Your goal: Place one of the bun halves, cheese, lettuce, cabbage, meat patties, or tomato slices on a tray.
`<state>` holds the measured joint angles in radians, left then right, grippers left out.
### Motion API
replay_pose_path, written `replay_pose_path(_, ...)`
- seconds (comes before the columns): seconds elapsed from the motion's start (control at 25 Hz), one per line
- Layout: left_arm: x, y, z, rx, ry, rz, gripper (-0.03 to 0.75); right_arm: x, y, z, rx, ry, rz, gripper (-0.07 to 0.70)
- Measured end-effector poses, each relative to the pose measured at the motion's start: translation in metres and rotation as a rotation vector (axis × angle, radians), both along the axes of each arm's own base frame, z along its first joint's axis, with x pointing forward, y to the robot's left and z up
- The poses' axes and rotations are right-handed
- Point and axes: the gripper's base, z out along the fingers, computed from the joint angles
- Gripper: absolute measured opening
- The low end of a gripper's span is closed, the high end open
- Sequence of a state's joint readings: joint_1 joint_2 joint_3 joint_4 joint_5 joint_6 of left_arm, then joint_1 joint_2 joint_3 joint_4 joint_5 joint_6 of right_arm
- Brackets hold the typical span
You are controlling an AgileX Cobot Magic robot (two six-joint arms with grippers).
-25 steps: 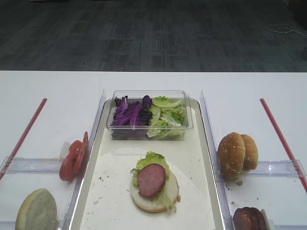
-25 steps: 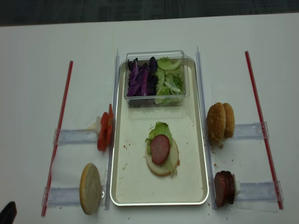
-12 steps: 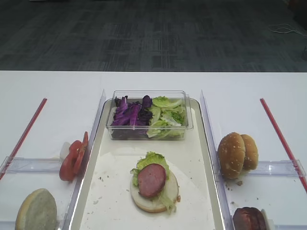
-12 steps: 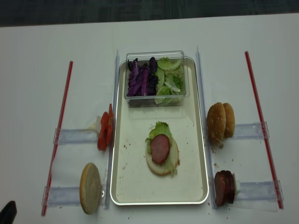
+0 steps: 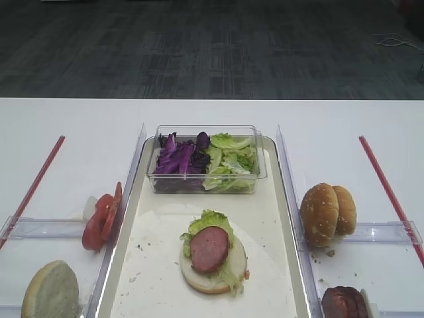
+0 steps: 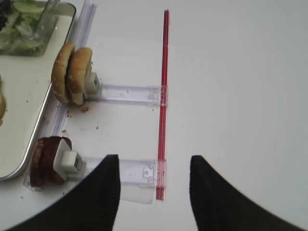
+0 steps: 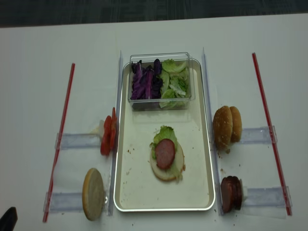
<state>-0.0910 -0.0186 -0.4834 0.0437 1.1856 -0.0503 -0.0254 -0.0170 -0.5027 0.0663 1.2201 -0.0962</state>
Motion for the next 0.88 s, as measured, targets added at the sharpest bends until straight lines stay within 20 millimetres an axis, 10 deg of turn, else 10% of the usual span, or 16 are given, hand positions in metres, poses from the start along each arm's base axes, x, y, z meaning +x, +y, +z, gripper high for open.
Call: replay_pose_path(0.88,0.0,0.0,0.0,0.0,0.0,0.0,0.297,0.0064,-0.0005,-0.0036,0.001,-0.03,-0.005,0.377)
